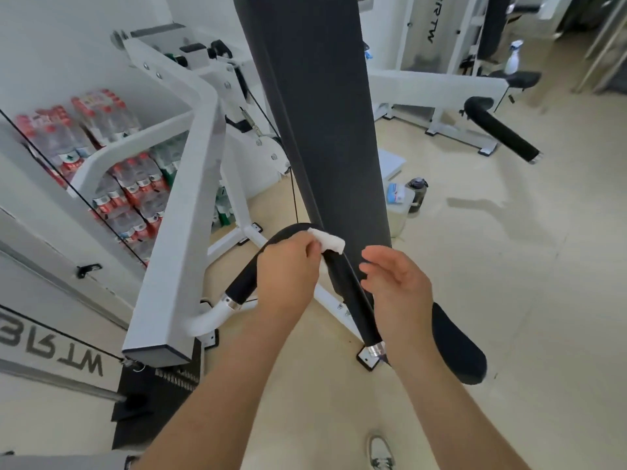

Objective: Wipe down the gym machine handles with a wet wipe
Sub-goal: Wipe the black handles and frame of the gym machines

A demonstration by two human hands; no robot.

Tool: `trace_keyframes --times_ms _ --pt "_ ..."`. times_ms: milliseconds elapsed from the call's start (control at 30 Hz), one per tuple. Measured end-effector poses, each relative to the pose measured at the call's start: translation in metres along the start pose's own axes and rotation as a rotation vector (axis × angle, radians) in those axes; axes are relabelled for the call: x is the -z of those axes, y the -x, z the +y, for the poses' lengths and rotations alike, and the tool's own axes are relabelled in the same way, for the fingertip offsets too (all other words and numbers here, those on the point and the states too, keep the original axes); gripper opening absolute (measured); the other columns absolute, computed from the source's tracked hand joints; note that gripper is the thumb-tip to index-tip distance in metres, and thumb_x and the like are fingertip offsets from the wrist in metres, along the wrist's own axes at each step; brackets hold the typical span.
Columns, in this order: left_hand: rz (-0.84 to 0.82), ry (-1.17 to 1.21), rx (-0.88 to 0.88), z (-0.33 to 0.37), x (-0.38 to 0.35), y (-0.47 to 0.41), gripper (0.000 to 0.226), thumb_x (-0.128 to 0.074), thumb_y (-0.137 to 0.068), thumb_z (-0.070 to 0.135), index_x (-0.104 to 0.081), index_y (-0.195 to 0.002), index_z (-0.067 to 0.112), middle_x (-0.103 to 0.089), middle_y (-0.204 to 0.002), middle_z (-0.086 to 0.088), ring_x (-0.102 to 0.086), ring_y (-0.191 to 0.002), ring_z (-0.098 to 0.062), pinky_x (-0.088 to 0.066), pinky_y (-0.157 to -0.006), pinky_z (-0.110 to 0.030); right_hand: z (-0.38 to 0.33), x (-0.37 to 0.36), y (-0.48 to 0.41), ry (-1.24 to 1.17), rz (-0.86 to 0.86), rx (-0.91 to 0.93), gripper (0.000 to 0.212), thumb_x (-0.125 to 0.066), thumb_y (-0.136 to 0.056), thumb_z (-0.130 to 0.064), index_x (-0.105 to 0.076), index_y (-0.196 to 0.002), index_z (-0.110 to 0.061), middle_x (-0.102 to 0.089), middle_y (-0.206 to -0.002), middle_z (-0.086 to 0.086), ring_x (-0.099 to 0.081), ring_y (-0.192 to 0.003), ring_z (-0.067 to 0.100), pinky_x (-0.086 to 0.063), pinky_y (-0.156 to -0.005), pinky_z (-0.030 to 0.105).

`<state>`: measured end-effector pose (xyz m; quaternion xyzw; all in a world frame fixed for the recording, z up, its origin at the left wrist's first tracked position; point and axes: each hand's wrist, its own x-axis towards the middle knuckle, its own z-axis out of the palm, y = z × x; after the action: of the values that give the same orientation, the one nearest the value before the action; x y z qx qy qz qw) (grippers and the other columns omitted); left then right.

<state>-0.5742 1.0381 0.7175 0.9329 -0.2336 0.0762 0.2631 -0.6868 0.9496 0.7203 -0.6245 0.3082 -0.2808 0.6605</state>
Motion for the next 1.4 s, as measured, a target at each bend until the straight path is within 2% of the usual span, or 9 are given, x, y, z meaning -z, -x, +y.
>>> trace_keyframes --times_ms 133,367,567,833,933,1033,1233,1300,1400 --pt "-0.002 0.270 0.137 0.013 -0.008 0.017 0.012 -0.051 -0.095 0.025 -0.060 -0.089 0.019 -0.067 -0.073 -0.001 -0.064 -0.065 -0.018 -0.056 -0.062 -0.036 0.004 0.021 -0.014 0.116 -0.052 -0.035 0.033 -0.053 -0.087 0.002 -0.069 -0.095 -0.026 -0.069 -0.093 -0.015 -0.064 -0.085 -0.003 -0.049 -0.074 0.011" --pt "-0.118 0.524 0.353 0.034 -0.029 0.080 0.014 -0.056 -0.089 0.026 -0.050 -0.076 0.027 -0.058 -0.054 0.010 -0.045 -0.047 -0.010 -0.033 -0.049 -0.027 0.003 0.032 -0.041 0.282 -0.351 0.058 0.031 -0.055 -0.085 0.002 -0.068 -0.093 -0.025 -0.070 -0.091 -0.010 -0.065 -0.084 0.000 -0.048 -0.071 0.007" --pt "0.080 0.368 0.488 0.058 -0.027 0.056 0.017 -0.056 -0.090 0.042 -0.054 -0.080 0.028 -0.062 -0.061 0.003 -0.053 -0.052 -0.009 -0.040 -0.050 -0.019 0.000 0.040 -0.063 0.424 -0.751 0.190 0.013 -0.063 -0.089 -0.024 -0.064 -0.096 -0.034 -0.067 -0.093 -0.017 -0.062 -0.087 -0.005 -0.049 -0.072 0.008" --pt "0.113 0.183 0.634 0.093 -0.032 0.123 0.012 -0.072 -0.078 0.037 -0.068 -0.071 0.029 -0.063 -0.061 0.013 -0.058 -0.061 -0.002 -0.045 -0.056 -0.017 0.006 0.070 -0.076 0.605 -1.164 0.202 0.028 -0.070 -0.083 -0.010 -0.066 -0.084 -0.037 -0.066 -0.075 -0.011 -0.062 -0.076 0.001 -0.051 -0.068 0.011" --pt "0.231 0.522 0.720 0.116 -0.018 0.131 0.011 -0.075 -0.076 0.032 -0.070 -0.069 0.026 -0.064 -0.061 0.006 -0.054 -0.054 -0.005 -0.043 -0.053 -0.018 -0.014 0.085 -0.080 0.417 -1.324 0.002 0.011 -0.066 -0.087 -0.025 -0.070 -0.096 -0.029 -0.069 -0.081 -0.005 -0.064 -0.077 0.008 -0.053 -0.071 0.020" --pt "0.329 0.948 0.752 0.140 -0.004 0.130 0.023 -0.075 -0.066 0.040 -0.072 -0.072 0.018 -0.067 -0.069 -0.014 -0.058 -0.060 -0.019 -0.046 -0.057 -0.032 -0.037 0.106 -0.080 0.249 -1.440 -0.144 0.025 -0.068 -0.083 -0.031 -0.068 -0.108 -0.027 -0.068 -0.090 -0.005 -0.064 -0.086 0.009 -0.053 -0.078 0.024" --pt "0.162 1.361 0.671 0.173 -0.009 0.157 0.052 -0.077 -0.068 0.051 -0.071 -0.093 0.007 -0.059 -0.080 -0.020 -0.050 -0.074 -0.029 -0.040 -0.072 -0.040 -0.053 0.155 -0.051 0.185 -1.177 -0.106 0.017 -0.071 -0.081 -0.015 -0.072 -0.097 -0.019 -0.073 -0.084 0.003 -0.069 -0.076 0.017 -0.055 -0.079 0.031" --pt "0.013 1.457 0.591 0.182 -0.011 0.174 0.061 -0.084 -0.059 0.049 -0.067 -0.097 0.005 -0.054 -0.064 -0.012 -0.048 -0.055 -0.022 -0.043 -0.057 -0.027 -0.052 0.177 -0.040 0.143 -1.064 -0.145 0.012 -0.066 -0.085 -0.018 -0.073 -0.095 -0.017 -0.073 -0.080 0.004 -0.066 -0.070 0.018 -0.054 -0.079 0.038" --pt "-0.163 1.470 0.564 0.205 -0.015 0.195 0.034 -0.087 -0.055 0.025 -0.071 -0.084 0.015 -0.051 -0.049 0.000 -0.041 -0.039 -0.009 -0.035 -0.039 -0.018 -0.051 0.216 -0.024 0.064 -0.900 -0.211 0.012 -0.061 -0.089 -0.013 -0.073 -0.088 -0.012 -0.067 -0.065 0.004 -0.056 -0.057 0.015 -0.044 -0.066 0.036"
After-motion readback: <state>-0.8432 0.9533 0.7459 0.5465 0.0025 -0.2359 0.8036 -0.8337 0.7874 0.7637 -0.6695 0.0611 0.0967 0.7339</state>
